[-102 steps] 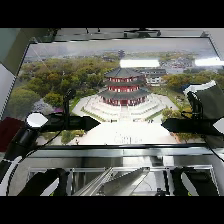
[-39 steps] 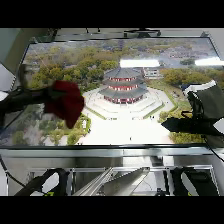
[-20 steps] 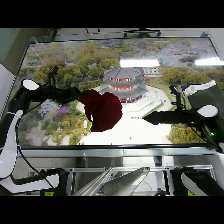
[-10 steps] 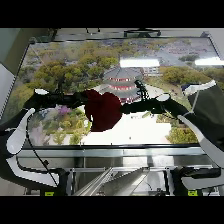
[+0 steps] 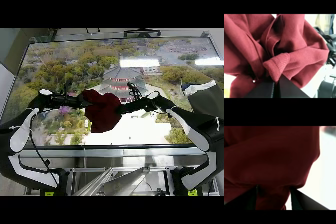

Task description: Fold the shirts.

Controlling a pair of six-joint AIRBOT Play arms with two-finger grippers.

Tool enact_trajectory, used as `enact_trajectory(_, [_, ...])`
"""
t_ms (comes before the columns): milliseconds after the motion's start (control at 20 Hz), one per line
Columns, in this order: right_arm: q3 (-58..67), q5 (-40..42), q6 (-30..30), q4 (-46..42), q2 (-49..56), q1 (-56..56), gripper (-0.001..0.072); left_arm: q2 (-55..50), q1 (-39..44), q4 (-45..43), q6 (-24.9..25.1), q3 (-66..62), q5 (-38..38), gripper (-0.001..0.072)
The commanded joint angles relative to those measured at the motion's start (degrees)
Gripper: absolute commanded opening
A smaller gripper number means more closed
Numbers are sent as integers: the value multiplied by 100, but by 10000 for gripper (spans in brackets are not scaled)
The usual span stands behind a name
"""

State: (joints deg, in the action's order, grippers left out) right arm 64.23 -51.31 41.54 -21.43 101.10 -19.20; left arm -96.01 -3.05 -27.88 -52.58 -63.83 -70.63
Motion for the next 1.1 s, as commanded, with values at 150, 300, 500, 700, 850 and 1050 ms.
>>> enact_trajectory(150, [48,-426,72,2,-68,-2,20,109,-2,1069,221,-2,-553,17])
enact_trajectory(300, [170,-802,136,4,-422,166,19,599,-28,1366,245,0,-942,11])
enact_trajectory(500, [787,-1716,522,2,-1818,732,20,1799,-195,2435,83,-304,-1755,8])
enact_trajectory(700, [2221,-1947,675,-15,-3582,1187,20,3171,-151,2802,-673,-1768,-1506,9])
enact_trajectory(850, [3475,-1902,1043,-772,-4341,1244,21,3836,-179,2671,-1086,-3038,-988,11])
enact_trajectory(1050, [3941,-2275,1799,-2404,-4546,1228,21,4277,-236,706,-2072,-3589,-885,22])
